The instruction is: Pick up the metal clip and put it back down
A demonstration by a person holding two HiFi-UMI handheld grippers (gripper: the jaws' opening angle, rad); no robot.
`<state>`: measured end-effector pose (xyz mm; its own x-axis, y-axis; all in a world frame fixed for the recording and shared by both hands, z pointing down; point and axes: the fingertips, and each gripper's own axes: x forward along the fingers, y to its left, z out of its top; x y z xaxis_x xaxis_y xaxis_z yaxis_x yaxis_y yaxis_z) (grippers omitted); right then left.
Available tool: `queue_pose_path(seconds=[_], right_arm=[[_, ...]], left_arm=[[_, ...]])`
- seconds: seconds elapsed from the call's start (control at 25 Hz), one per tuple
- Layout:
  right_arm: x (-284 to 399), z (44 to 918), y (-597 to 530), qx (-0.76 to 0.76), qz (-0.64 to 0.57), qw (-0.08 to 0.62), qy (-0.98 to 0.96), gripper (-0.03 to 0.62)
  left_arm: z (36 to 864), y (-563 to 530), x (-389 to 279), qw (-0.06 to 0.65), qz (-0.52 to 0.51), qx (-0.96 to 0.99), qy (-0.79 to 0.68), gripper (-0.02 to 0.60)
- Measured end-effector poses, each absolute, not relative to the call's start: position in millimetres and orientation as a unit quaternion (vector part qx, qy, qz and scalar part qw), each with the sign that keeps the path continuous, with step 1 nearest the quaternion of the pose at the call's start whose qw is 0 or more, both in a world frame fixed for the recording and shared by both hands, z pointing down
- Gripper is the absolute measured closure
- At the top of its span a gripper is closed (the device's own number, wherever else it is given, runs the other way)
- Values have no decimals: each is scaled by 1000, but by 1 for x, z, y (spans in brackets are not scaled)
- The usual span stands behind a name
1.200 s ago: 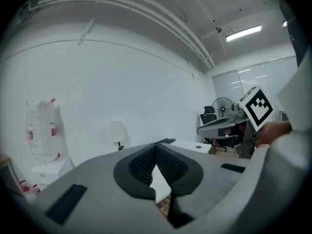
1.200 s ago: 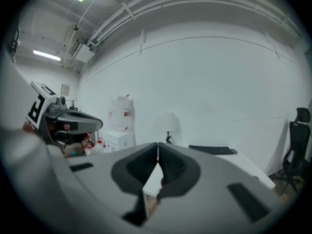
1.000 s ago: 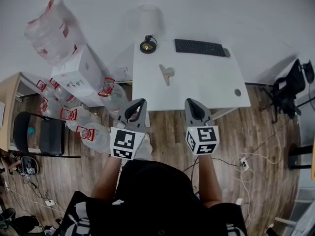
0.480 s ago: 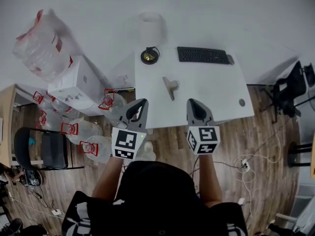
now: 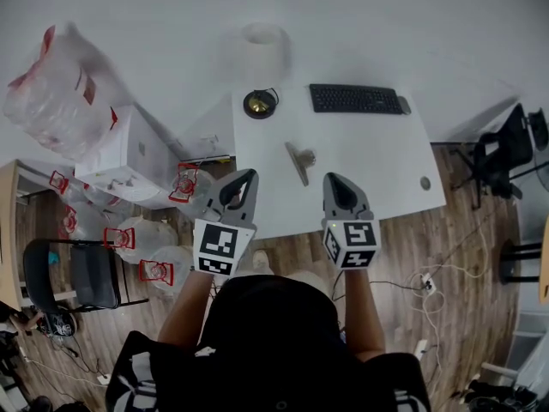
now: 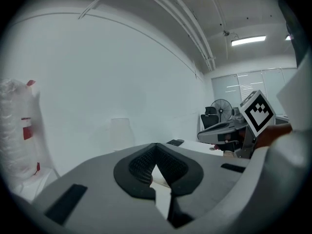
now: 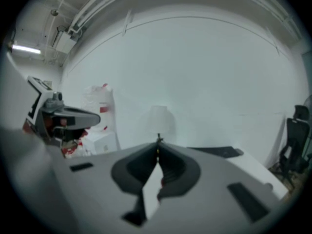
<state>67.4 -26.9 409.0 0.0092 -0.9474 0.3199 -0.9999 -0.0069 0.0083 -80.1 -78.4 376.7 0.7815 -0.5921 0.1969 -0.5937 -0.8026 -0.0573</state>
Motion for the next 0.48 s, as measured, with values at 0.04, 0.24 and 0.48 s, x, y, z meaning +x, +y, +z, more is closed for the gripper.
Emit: queue_pose_path(seconds=[0.04,0.24,0.48], right_arm=[[68,411,-30,701,115,116,-694,559],[71,420,-39,701,124,121,-692,559],[86,427,-48,702,133,124,-688,559]], left_arm=[[378,-82,-80,4,104,944,-313,557],[386,-91,-72,8,111,946,-304,558],[396,-100,-53,11,119,949,-293,557]])
